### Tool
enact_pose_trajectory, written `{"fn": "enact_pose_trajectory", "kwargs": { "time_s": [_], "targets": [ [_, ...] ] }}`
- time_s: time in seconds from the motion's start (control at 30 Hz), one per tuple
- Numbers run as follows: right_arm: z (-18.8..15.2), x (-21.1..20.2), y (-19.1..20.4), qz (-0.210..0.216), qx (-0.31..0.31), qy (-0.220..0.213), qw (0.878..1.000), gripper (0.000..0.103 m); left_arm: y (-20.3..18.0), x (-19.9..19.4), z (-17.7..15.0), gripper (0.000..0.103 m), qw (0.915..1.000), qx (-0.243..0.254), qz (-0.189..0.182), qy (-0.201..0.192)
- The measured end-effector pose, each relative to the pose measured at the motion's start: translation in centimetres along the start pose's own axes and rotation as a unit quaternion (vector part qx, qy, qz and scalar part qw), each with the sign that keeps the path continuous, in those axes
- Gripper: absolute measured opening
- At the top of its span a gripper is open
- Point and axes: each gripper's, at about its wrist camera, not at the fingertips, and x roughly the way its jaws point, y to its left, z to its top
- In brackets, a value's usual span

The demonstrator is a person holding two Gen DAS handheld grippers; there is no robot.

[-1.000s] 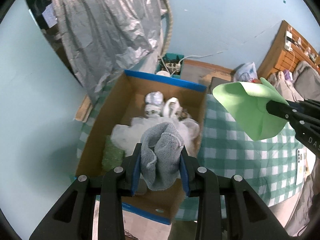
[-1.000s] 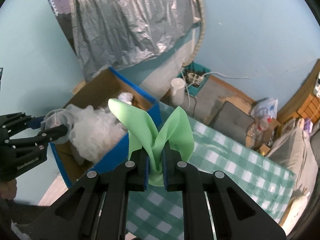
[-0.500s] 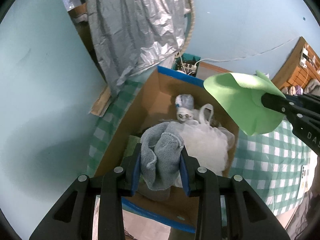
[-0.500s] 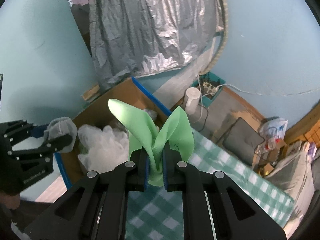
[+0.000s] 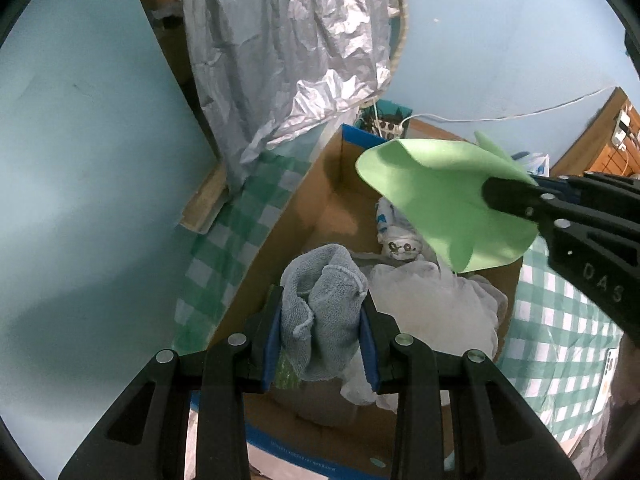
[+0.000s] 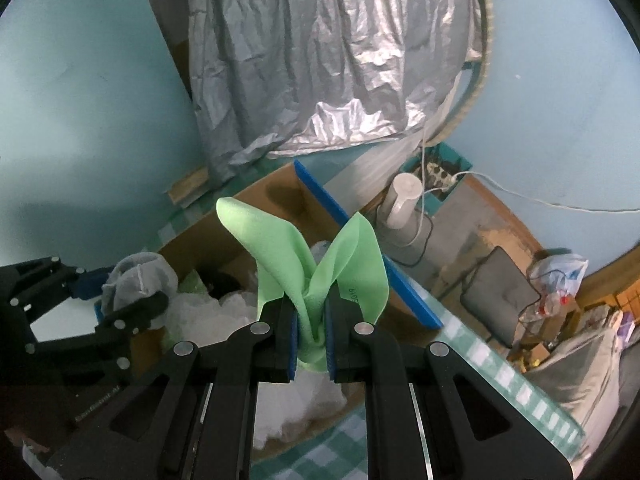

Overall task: Organize soft objects
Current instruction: 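Open the left gripper over the box while the right releases the green cloth, then withdraw both open grippers up from the box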

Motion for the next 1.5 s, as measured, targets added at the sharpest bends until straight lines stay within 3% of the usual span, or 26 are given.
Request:
{"fn": "enact_pose_trajectory", "kwargs": {
  "time_s": [0.17, 0.27, 0.33, 0.4, 0.5, 0.8, 1.27, 1.5],
  "targets": [
    [0.3, 1.9, 0.3, 0.011, 0.007, 0.026, 1.0, 0.01, 0.3, 1.1, 0.1, 0.043, 1.0, -0.003, 0.001, 0.009],
    [0.2, 2.5, 0.4, 0.011, 0.009, 0.037, 0.999, 0.013, 0.4, 1.2, 0.0, 0.054, 0.9999, -0.003, 0.008, 0.01],
    [0.1, 2.5, 0.5, 0.01, 0.008, 0.04, 0.999, 0.022, 0.4, 1.0, 0.0, 0.065, 0.9999, -0.002, 0.015, 0.006],
    [0.0, 2.3, 0.5, 0.009, 0.01, 0.037, 0.999, 0.043, 0.5, 0.7, -0.2, 0.071, 0.9998, 0.0, 0.018, 0.002],
    [0.0, 1.7, 0.6, 0.006, 0.009, 0.028, 1.0, 0.059, 0.6, 0.5, -0.3, 0.076, 0.9998, 0.001, 0.022, 0.001],
    [-0.4, -0.2, 0.2, 0.01, 0.024, 0.01, 1.0, 0.06, 0.8, -1.1, -0.8, 0.078, 0.9997, 0.0, 0.022, -0.007],
    [-3.1, -6.0, -1.0, -0.002, 0.053, -0.016, 0.998, 0.062, -0.1, -7.1, -2.2, 0.086, 0.999, 0.004, 0.008, -0.045],
    [-5.1, -8.7, -1.7, -0.035, 0.062, -0.023, 0.997, 0.062, -0.9, -8.9, -3.3, 0.087, 0.9989, 0.007, -0.002, -0.045]
  ]
}}
